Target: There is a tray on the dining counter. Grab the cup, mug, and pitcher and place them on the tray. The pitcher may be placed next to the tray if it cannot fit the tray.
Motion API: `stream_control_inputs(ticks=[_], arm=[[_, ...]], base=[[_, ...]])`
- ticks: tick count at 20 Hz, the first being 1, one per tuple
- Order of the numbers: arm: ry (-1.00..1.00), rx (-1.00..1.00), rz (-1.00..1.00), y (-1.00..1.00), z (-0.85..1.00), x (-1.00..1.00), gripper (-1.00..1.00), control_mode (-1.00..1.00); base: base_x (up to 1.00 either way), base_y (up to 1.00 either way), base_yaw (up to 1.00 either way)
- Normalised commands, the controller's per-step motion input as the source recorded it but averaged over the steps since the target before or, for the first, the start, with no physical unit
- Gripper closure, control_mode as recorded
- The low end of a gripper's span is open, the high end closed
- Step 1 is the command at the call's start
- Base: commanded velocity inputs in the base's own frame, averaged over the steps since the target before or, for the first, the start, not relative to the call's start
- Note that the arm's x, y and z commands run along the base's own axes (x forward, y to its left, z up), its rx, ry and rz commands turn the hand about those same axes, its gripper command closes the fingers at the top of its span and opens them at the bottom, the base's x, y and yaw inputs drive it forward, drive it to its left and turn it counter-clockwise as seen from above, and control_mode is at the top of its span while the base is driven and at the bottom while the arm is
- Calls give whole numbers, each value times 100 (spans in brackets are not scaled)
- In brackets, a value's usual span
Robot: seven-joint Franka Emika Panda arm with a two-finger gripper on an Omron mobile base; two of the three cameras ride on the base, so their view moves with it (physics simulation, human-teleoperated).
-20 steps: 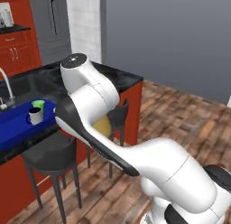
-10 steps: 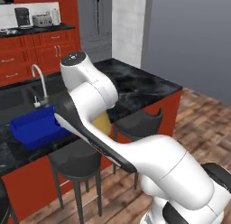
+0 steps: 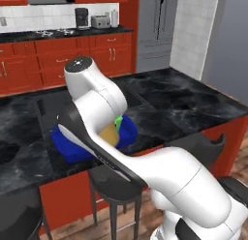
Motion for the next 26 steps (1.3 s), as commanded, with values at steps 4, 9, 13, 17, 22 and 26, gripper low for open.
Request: stream_control_inputs(ticks=[4,9,13,17,22,26], arm=[[0,0,0,0,0,0,100,100],[0,0,0,0,0,0,100,100],[0,0,0,0,0,0,100,100],[4,0,1,0,0,71,100,-100],[4,1,2,0,0,100,100,-100],[6,1,0,1,0,100,100,-100]], base=[[96,-4,26],[100,-6,17],[98,0,9],[22,0,1],[0,0,0],[0,0,0]])
